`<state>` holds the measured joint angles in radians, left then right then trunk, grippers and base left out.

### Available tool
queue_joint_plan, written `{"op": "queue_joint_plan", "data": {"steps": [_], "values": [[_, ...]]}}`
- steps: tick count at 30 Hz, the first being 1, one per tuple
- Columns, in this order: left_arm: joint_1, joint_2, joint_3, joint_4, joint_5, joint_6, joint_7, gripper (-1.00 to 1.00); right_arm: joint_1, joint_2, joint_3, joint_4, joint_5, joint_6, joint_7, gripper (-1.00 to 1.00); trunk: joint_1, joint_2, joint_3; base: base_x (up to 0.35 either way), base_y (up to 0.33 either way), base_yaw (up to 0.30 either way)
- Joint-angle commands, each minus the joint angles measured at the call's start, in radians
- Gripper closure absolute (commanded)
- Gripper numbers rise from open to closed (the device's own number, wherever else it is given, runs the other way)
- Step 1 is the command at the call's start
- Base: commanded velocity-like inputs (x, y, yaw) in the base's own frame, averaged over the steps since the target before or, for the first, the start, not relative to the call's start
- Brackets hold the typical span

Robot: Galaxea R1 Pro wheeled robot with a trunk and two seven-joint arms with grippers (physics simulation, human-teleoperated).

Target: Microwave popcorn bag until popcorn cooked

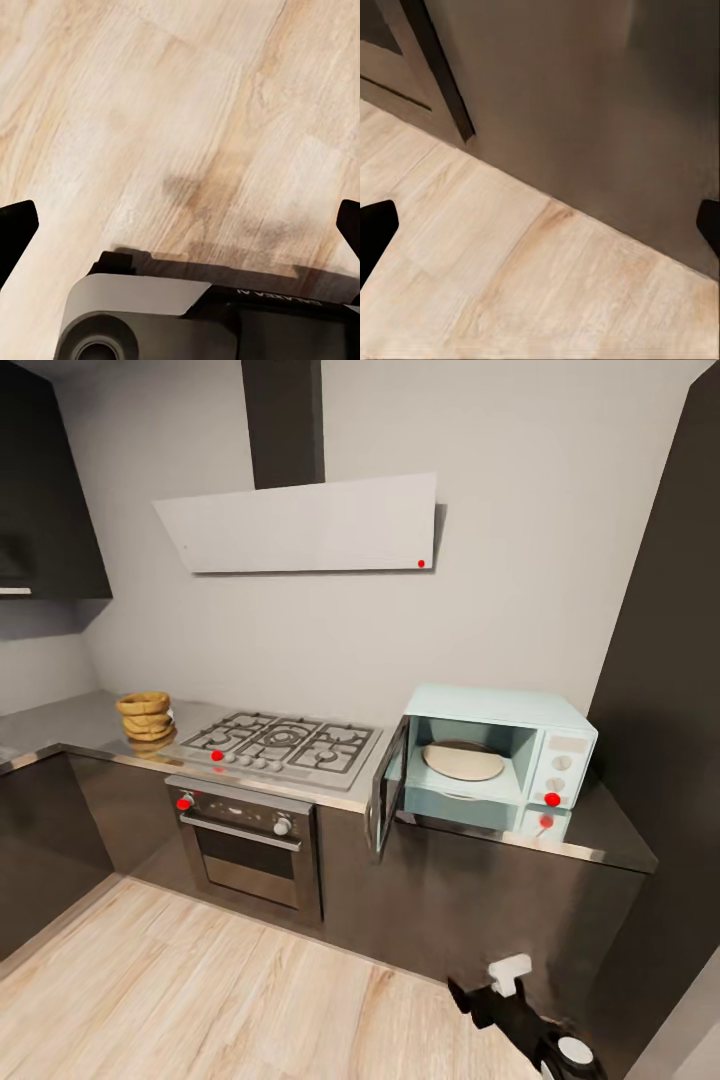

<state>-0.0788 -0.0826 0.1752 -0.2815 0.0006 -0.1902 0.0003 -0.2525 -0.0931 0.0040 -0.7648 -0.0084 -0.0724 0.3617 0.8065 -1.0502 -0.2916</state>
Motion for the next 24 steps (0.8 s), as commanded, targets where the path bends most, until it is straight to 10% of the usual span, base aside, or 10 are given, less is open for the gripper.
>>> {"op": "queue_joint_plan", "data": {"steps": [1, 9, 24], "values": [[-0.005, 0.0, 0.003, 0.0, -0.002, -0.003, 0.0, -1.0, -0.003, 0.0, 0.002, 0.075, -0.002, -0.045, -0.001, -1.0, 0.0, -0.001, -0.001, 0.0, 0.0, 0.0], [-0.009, -0.003, 0.002, -0.001, -0.003, -0.003, 0.0, -1.0, 0.001, 0.002, 0.009, 0.336, -0.001, -0.154, -0.019, -1.0, 0.0, -0.001, -0.001, 0.0, 0.0, 0.023], [-0.009, 0.001, 0.015, 0.001, 0.008, -0.003, 0.001, -1.0, -0.002, -0.001, 0.01, 0.348, -0.002, -0.167, -0.021, -1.0, 0.0, -0.001, -0.001, 0.001, 0.298, 0.262]]}}
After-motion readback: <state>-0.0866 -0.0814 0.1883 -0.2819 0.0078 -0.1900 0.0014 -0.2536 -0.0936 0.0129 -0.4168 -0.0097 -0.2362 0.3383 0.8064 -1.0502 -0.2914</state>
